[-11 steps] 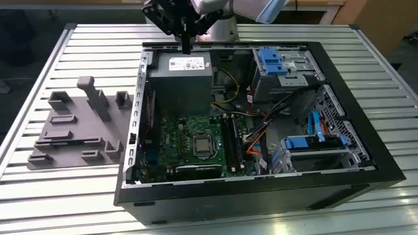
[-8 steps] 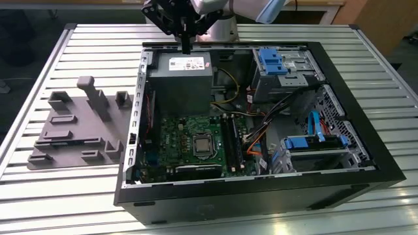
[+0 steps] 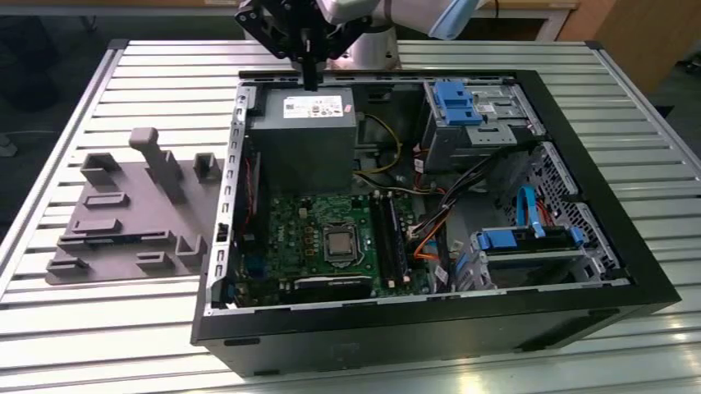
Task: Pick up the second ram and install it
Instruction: 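Reach for the second ram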
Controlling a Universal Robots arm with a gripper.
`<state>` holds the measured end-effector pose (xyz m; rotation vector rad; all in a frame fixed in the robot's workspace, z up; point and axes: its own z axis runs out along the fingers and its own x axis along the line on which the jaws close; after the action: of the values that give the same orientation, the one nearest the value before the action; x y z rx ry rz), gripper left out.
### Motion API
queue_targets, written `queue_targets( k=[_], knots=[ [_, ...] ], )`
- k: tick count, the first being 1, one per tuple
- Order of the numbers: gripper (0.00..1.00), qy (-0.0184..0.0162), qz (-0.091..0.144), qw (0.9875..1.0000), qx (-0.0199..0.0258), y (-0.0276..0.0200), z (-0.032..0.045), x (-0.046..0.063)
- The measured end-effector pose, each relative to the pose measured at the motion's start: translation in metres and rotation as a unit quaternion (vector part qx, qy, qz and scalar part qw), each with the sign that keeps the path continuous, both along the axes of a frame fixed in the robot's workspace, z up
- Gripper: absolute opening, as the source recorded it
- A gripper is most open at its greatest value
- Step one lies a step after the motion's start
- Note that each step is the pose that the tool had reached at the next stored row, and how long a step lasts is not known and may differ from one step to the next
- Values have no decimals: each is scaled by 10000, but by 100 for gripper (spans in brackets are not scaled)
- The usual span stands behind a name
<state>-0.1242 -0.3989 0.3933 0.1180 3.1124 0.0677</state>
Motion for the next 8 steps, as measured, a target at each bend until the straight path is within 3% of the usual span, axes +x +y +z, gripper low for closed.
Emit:
queue_targets(
  k=[8],
  knots=[
    [11,0,0,10000,0,0,0,-26]
  ],
)
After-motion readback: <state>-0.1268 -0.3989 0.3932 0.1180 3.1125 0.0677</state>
